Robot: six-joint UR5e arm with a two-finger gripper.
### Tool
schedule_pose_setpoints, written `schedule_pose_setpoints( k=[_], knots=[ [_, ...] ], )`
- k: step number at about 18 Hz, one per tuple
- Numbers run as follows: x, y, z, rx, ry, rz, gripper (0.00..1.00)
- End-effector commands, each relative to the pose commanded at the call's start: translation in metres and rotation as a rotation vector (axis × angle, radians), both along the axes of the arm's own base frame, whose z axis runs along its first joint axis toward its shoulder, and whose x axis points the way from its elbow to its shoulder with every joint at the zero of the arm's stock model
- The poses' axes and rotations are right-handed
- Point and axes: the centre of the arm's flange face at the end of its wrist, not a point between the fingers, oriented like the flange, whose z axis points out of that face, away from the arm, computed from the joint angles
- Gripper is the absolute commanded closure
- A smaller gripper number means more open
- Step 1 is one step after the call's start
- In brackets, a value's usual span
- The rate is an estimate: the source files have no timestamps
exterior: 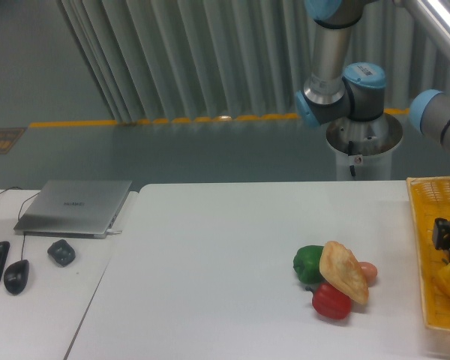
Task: Place the yellow pepper on the table
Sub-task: 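Close the gripper on the yellow pepper inside the crate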
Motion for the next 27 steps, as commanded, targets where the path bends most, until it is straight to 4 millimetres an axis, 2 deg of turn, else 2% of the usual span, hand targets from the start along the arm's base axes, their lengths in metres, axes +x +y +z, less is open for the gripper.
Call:
schedule_pose_setpoints(
  k=[4, 7, 13, 19, 20, 22, 25, 27],
  knots=[
    [-0.001, 0.007, -0.018, 0.0, -0.014, 0.063, 0.0],
    [-0.002, 0.006, -0.016, 0.01, -0.014, 0.091, 0.0],
    [-0.003, 0.009, -0.033, 0.003, -0.042, 0.1, 0.0],
    [-0.002, 0.009, -0.036, -0.001, -0.048, 0.103, 0.0],
    [-0.001, 0.009, -0.036, -0.002, -0.05, 0.101, 0.01],
    [0.0, 0.011, -0.044, -0.009, -0.06, 0.098, 0.13],
    [0.001, 0.013, -0.05, -0.015, -0.067, 0.095, 0.23],
    [0.002, 0.013, -0.049, -0.015, -0.067, 0.092, 0.27]
  ],
)
